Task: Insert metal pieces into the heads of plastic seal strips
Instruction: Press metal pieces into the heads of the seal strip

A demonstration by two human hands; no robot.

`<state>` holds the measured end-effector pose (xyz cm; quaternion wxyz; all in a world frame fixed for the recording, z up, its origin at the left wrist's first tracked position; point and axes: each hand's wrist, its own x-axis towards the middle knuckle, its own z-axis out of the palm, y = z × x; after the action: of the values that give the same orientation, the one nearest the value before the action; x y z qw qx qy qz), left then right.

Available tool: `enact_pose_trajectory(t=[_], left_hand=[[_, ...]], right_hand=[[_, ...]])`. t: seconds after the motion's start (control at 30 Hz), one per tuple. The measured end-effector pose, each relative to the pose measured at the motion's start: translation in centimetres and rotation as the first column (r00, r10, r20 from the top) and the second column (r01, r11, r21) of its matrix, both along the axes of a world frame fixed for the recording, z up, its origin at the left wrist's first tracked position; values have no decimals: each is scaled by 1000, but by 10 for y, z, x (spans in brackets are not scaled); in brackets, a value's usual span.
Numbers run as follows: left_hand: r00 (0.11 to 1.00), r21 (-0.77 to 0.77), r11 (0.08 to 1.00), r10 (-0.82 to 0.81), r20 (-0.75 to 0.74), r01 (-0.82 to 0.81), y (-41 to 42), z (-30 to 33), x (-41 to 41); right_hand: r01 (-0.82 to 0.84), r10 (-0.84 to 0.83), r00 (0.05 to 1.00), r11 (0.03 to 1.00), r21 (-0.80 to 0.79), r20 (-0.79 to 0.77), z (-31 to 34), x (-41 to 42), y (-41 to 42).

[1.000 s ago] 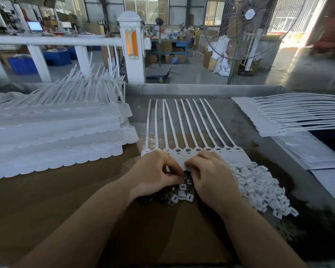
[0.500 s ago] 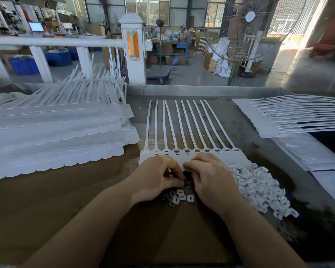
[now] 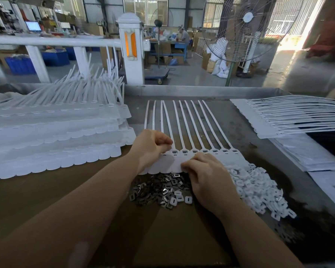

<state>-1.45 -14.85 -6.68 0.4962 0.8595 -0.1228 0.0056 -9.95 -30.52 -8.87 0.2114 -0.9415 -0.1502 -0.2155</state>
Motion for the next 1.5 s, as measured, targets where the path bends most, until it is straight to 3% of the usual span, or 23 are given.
enact_pose_trajectory(t=[0.5, 1.03, 1.33, 1.5], left_hand=[[993, 314, 942, -110, -41, 117, -10, 5, 18], [991, 297, 948, -96, -93, 119, -14, 9, 19], [986, 157, 986, -32, -164, 58, -12, 8, 17], [975, 168, 985, -1, -224, 40, -18, 9, 16]], right_hand=[[-3, 3, 1000, 1000, 2, 28, -1, 1, -1], [6, -6, 1000, 1000, 6, 18, -1, 1, 0], [16, -16, 1000, 1000, -5, 19, -2, 1, -1], [20, -20, 999, 1000, 6, 36, -3, 0, -1]])
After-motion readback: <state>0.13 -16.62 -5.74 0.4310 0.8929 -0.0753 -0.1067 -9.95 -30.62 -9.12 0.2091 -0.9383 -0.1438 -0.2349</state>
